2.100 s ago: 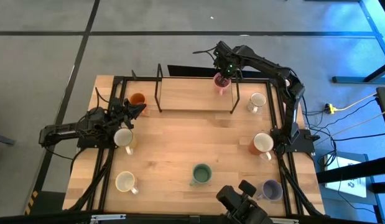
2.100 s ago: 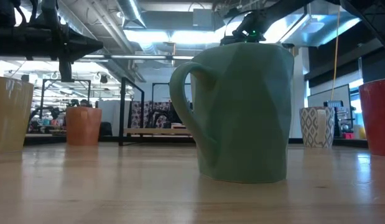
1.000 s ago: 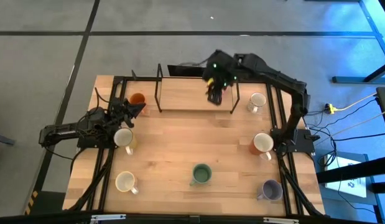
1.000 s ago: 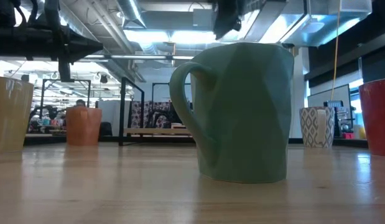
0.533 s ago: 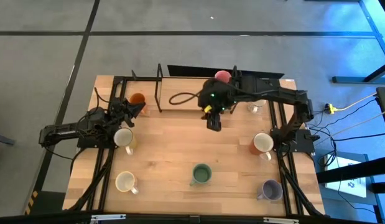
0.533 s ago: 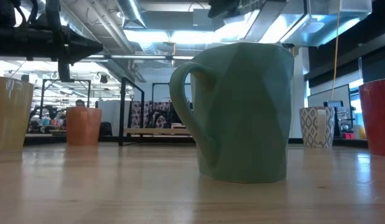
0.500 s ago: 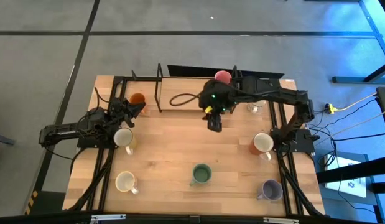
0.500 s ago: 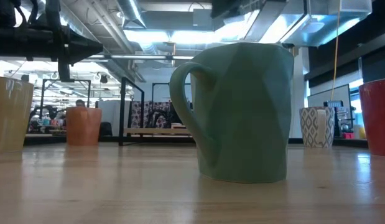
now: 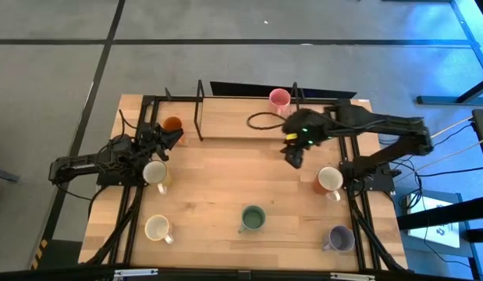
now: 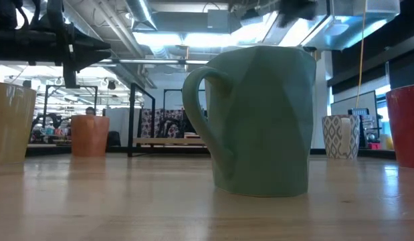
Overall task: Place coffee mugs
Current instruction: Put the red mug on the shelf
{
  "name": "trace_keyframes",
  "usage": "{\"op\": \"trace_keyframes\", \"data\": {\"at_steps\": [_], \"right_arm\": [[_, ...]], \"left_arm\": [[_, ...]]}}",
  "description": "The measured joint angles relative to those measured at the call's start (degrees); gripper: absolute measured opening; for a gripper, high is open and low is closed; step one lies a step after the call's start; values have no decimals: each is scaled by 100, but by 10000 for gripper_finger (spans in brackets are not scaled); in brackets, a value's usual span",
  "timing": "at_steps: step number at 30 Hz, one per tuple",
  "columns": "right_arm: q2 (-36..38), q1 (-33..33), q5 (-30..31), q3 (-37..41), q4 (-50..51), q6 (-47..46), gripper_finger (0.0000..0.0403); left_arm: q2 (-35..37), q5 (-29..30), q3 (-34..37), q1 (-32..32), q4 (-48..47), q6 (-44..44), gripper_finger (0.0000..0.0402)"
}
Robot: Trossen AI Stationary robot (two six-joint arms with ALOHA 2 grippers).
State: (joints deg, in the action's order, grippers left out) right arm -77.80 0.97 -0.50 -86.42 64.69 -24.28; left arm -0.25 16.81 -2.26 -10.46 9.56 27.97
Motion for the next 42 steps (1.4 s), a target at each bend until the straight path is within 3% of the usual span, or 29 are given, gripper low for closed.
{"op": "trace_keyframes", "data": {"at_steps": [8,14,28,34,42], "right_arm": [[1117,-666,133,893,695,-1681,159],[1383,-1037,138,1538,1598,-2175,159],[1438,-1033,115,3301,1357,-322,159],[1419,-1033,714,3544,1276,77,159],[1421,-1033,900,3553,1105,535,159]], "left_arm": [[0,-19,0,-2,5,-5,89],[0,3,0,-2,-6,-7,89],[0,25,0,-2,-11,-6,89],[0,78,0,-2,-9,-7,89],[0,109,0,-2,-9,-8,89]]}}
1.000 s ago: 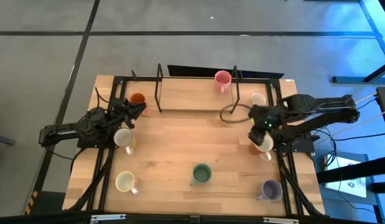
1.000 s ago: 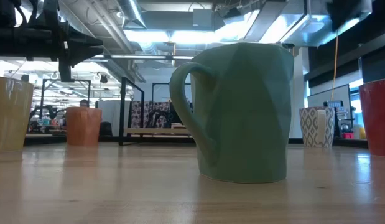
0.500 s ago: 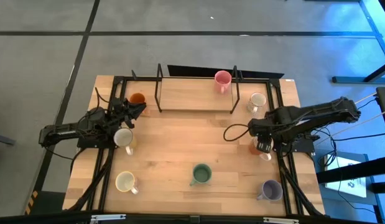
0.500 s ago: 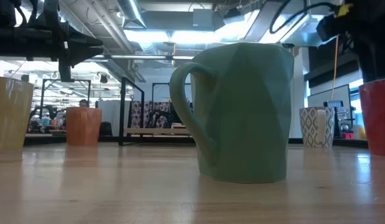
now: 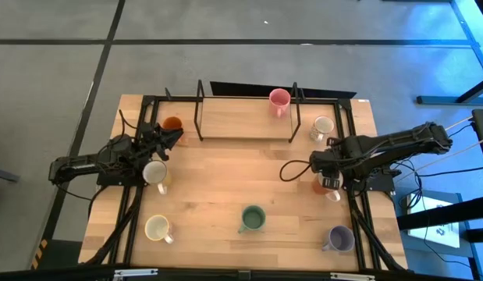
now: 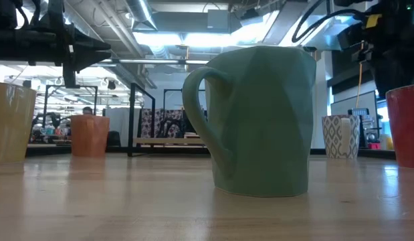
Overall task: Place coffee mugs
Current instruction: Put the red mug on the shelf
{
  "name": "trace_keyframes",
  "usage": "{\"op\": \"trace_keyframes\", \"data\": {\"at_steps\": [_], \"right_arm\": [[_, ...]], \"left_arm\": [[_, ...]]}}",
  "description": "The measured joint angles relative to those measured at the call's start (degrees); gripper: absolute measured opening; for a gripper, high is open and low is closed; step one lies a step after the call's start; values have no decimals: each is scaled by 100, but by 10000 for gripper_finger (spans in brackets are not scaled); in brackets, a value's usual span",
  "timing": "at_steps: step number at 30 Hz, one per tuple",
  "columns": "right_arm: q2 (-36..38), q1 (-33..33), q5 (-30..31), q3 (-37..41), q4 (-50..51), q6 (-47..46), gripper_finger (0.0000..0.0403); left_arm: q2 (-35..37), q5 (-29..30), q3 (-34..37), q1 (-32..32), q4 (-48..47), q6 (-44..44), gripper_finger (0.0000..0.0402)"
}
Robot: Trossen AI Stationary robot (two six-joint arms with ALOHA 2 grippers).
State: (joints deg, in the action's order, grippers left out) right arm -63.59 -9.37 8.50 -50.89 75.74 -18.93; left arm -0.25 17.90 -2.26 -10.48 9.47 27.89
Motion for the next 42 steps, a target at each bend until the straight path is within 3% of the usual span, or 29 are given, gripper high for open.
{"op": "trace_keyframes", "data": {"at_steps": [15,25,33,42], "right_arm": [[-2,2,-403,907,-656,142,151],[25,2,-660,881,-681,463,13],[-11,54,-736,651,-741,212,8],[-38,733,-437,-255,-1238,-173,6]], "left_arm": [[0,-31,0,2,-1,1,89],[0,-34,0,1,1,-1,89],[-2,-41,0,1,1,-1,89],[-2,-41,0,2,3,-1,89]]}}
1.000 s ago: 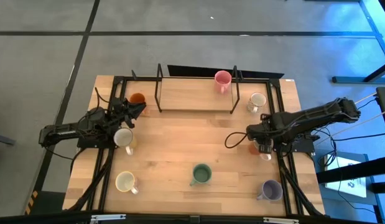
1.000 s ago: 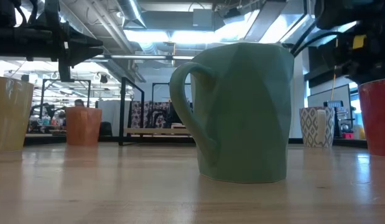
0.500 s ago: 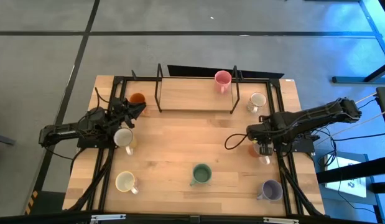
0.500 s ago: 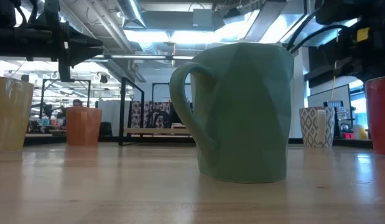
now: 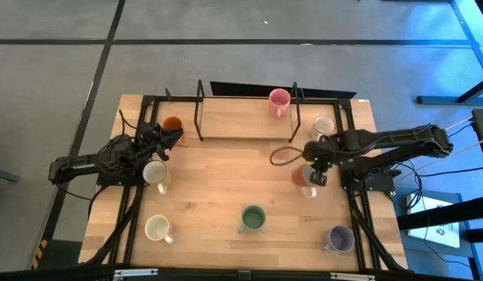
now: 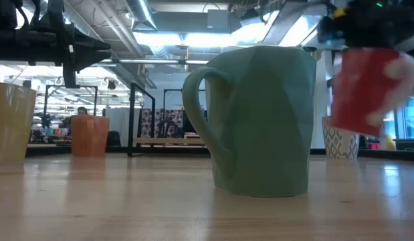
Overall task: Place coffee mugs
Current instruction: Put the red mug on the shelf
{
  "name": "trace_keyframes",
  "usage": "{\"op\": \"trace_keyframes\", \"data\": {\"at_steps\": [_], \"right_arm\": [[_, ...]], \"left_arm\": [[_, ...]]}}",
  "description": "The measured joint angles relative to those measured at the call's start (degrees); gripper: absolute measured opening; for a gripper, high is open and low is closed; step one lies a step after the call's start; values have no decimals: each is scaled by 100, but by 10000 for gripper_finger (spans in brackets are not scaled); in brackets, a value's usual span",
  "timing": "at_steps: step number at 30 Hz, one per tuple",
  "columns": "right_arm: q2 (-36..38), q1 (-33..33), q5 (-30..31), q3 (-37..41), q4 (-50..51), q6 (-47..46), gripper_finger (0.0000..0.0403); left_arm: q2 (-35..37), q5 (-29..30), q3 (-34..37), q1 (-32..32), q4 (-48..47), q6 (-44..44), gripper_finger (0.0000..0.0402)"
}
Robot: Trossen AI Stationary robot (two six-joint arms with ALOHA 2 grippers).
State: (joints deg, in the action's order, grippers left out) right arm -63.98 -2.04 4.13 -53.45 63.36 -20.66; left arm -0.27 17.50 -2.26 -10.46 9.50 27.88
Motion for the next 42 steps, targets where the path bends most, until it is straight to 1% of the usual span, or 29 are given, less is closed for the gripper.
{"op": "trace_keyframes", "data": {"at_steps": [3,6,11,15,21,25,29,33,42], "right_arm": [[-193,198,221,-405,-315,292,5],[-551,362,391,-860,-397,620,5],[-1245,726,459,-1792,-388,1207,5],[-1866,962,730,-2790,-142,1825,5],[-2891,1478,886,-4399,423,2548,5],[-3620,1840,1005,-5418,575,2912,5],[-4274,2206,1034,-6195,651,3161,5],[-4774,2568,924,-6611,744,3298,5],[-5434,3259,613,-6647,549,3434,5]], "left_arm": [[-1,2,0,0,0,0,89],[-1,2,0,0,9,0,89],[-1,2,0,0,11,0,88],[-1,2,0,0,0,-2,88],[-1,2,0,0,-2,-4,88],[-1,3,0,0,-2,-53,88],[-1,4,0,0,-4,-151,88],[-1,4,0,0,-4,-154,88],[-1,4,0,0,-4,-155,88]]}}
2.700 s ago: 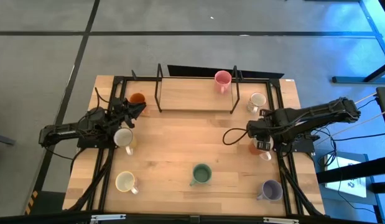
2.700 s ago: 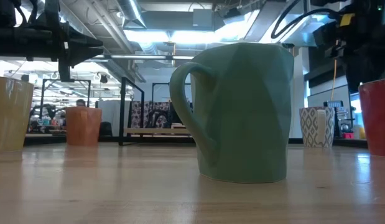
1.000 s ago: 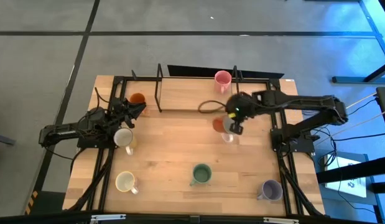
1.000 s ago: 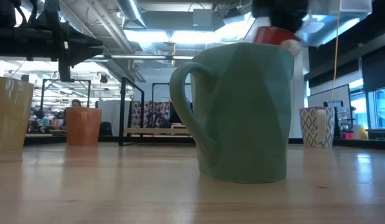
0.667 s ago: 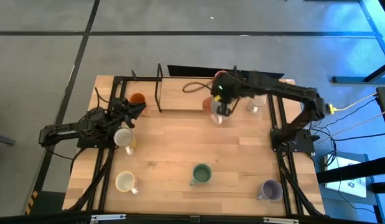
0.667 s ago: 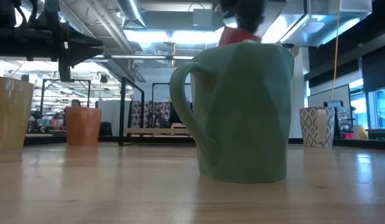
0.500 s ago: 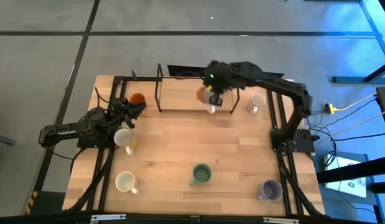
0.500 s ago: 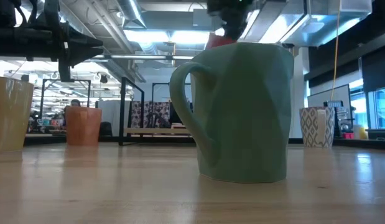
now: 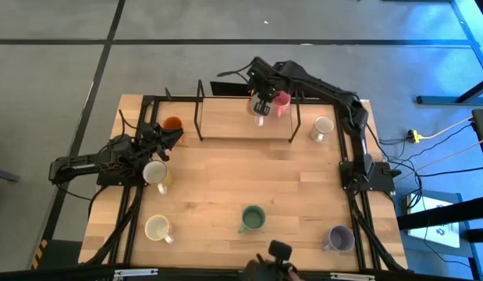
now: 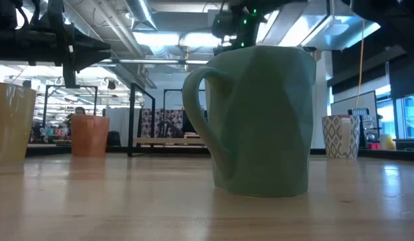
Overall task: Place coffee mugs
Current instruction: Put the red mug on the shelf
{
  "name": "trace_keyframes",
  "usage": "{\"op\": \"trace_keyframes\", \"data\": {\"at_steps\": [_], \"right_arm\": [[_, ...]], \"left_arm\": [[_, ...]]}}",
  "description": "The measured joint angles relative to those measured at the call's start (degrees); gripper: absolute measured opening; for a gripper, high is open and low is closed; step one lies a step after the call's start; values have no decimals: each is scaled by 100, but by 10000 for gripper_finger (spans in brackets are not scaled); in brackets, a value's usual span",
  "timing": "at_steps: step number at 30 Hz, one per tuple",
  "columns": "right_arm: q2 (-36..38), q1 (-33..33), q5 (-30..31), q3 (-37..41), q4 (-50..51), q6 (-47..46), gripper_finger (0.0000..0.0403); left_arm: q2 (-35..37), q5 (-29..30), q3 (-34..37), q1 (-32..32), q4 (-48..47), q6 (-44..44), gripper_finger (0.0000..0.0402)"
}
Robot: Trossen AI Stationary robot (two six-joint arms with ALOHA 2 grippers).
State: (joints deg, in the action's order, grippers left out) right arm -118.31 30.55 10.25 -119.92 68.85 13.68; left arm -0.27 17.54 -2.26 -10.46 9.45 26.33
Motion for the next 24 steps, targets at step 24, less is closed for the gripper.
{"op": "trace_keyframes", "data": {"at_steps": [24], "right_arm": [[-353,747,-732,-7,-336,-160,5]], "left_arm": [[0,260,1,0,-8,2,89]]}}
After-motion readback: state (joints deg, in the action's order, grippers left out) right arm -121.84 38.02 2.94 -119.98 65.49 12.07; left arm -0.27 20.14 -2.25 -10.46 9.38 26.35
